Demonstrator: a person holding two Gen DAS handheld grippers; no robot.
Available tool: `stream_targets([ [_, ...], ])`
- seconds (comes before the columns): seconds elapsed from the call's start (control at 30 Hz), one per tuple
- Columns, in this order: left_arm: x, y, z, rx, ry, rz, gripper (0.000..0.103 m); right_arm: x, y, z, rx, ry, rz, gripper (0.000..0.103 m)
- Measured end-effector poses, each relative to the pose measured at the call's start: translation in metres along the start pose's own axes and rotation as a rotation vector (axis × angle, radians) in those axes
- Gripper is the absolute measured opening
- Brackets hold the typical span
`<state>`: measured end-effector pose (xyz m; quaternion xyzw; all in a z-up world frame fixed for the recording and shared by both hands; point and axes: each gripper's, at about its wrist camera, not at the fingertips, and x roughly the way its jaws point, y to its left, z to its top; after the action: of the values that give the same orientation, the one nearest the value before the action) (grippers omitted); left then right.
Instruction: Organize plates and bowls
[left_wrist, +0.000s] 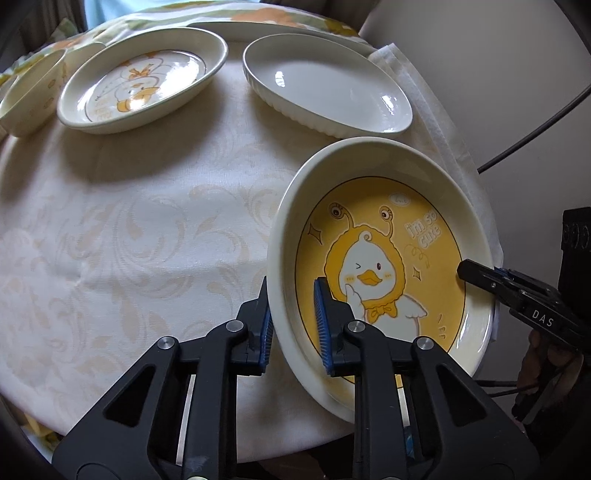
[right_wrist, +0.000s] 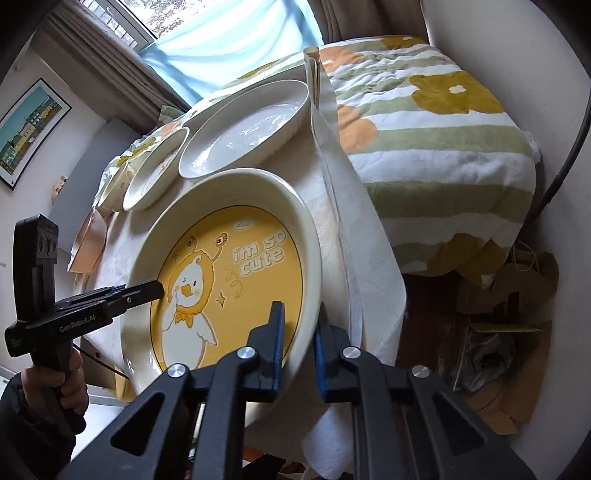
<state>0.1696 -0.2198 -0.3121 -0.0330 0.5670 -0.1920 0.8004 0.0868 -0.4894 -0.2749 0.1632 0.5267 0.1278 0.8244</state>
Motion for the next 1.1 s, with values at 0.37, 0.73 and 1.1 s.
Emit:
stream_targets([
  [0.37,-0.012,-0.006,-0.002,0.060,-0.019,0.017,0.018,-0.004,0.006,0.001,-0.066,-0.015,-0.021,0.013],
  [0.73,-0.067,0.019,-0.012,0.009,-0.101,0.001,0.018,-0.022,0.046,0.013,-0.151,-0.043,-0.018,0.014],
  [1.1,-0.151,0.115,-0.026,-0.031,-0.166,0.037,0.018,-0.009,0.160,0.026,-0.216,-0.055,0.030,0.014],
])
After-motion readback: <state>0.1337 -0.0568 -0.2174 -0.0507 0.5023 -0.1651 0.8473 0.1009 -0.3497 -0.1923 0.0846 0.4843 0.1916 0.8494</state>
